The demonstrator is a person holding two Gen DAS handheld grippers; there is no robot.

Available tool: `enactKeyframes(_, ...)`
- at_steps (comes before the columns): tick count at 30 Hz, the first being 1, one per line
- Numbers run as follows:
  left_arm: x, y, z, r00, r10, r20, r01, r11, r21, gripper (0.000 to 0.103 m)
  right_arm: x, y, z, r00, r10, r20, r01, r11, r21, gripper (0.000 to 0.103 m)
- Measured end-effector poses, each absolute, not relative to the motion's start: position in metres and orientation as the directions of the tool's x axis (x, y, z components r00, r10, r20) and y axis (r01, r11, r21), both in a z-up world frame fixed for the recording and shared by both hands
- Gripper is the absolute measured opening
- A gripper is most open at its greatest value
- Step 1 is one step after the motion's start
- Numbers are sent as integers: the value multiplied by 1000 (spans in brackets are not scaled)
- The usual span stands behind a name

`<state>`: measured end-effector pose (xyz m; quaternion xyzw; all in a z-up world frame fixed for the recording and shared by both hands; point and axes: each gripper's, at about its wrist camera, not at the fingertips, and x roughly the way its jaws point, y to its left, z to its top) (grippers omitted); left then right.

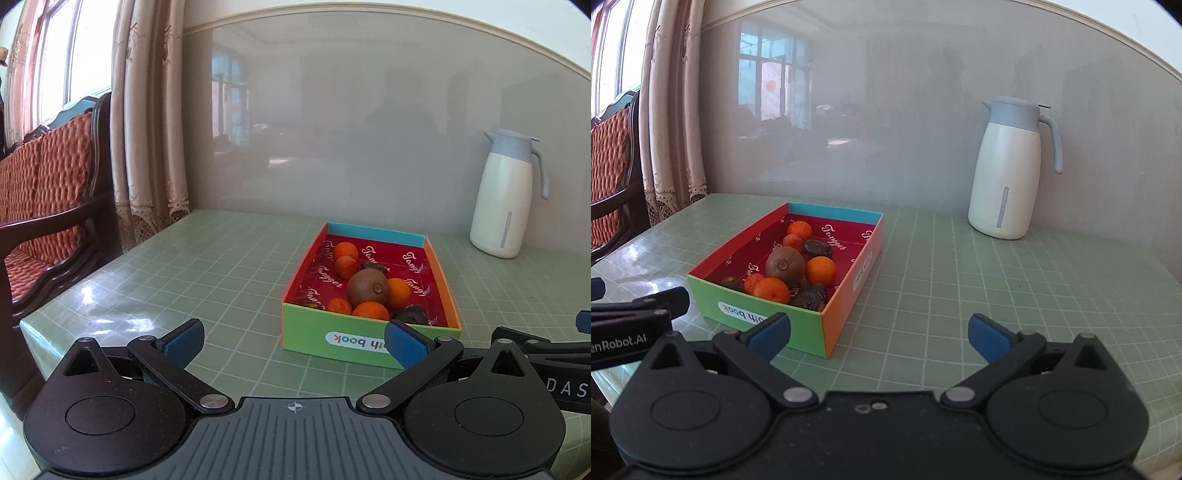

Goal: Organize fruits

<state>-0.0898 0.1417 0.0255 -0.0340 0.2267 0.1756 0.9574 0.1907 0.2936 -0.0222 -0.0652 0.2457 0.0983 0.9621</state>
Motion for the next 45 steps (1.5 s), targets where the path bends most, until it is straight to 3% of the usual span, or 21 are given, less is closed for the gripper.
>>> enactKeyframes(14,-93,142,25,837,322,-443,-357,934,4,103,194,282,-23,865,106,-491,-176,979,-99,103)
enactKeyframes(32,-90,136,23,832,314,-458,-335,941,38,103,204,261,-33,848,158,-506,-186,983,-4,103)
enactKeyframes(45,-91,136,23,833,312,-457,-335,942,33,103,202,263,-32,844,167,-509,-202,979,-14,103)
